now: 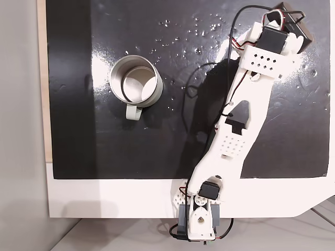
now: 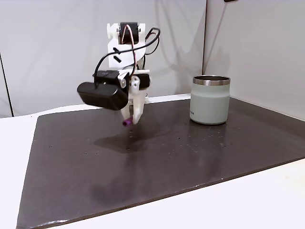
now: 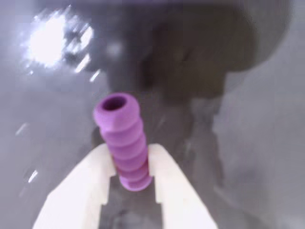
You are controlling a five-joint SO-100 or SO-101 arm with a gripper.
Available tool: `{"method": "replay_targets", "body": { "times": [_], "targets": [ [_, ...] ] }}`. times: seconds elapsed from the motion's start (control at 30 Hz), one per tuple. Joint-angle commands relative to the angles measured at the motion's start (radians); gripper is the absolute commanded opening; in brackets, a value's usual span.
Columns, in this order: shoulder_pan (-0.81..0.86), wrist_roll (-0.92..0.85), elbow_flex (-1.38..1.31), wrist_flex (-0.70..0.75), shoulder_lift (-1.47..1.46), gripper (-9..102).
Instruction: Grasp a pengrip and put it in the cup.
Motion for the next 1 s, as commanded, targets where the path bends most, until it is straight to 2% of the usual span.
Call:
{"method": "replay_targets", "body": {
  "times": [0.0,0.33,0.5,0.7,0.97],
  "targets": [
    [-0.069,0.034,0.112,0.011,0.298,0],
    [-0.324,0.130,0.618,0.011,0.890,0],
    [-0.466,0.218,0.787,0.011,1.072,0],
    [-0.611,0.391,0.801,0.011,1.039,0],
    [-0.778,0.667,0.592,0.009,0.881,0]
  ]
}}
